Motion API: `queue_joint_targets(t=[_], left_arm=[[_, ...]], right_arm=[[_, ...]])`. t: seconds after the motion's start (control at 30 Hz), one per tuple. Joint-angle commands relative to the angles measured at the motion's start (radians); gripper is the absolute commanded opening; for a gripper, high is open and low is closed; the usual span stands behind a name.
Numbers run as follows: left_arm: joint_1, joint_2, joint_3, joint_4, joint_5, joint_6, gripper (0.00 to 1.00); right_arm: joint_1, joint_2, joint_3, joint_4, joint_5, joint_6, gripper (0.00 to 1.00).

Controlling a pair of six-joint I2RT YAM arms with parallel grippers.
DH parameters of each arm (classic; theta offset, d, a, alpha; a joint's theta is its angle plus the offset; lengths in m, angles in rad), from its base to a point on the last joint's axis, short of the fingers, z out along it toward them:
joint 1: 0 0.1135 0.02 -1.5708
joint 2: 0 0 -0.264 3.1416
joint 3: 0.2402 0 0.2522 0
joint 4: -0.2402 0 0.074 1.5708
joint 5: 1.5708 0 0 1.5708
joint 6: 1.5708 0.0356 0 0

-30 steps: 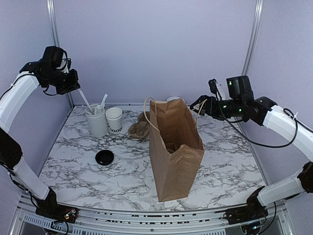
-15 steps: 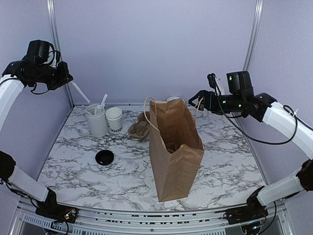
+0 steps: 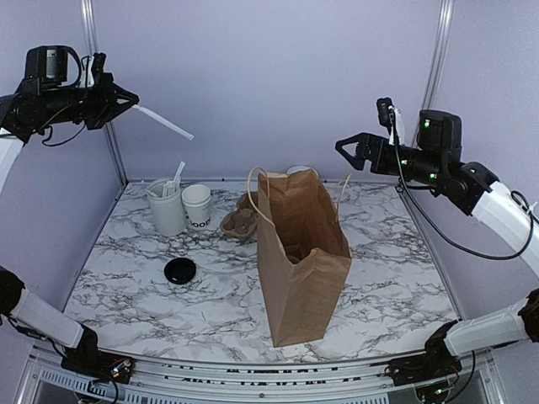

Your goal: Pack the takeout coffee

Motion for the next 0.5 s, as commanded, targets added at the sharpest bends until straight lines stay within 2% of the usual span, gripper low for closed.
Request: queue_joint_targets(t=[0.0, 0.17, 0.47], left_arm=[[-0.067, 0.014, 0.051, 0.106, 0.143, -0.055, 0.0], [-0.15, 0.073, 0.163, 0.138, 0.191, -0.075, 0.0], [-0.279, 0.139, 0.237, 0.16, 0.222, -0.111, 0.0]], right_arm=[[-0.009, -0.036, -0.013, 0.086, 0.025, -0.042, 0.96], [-0.009, -0.061, -0.02, 0.08, 0.08, -0.058, 0.96], [-0.009, -0.074, -0.02, 0.062, 0.147, -0.064, 0.97]])
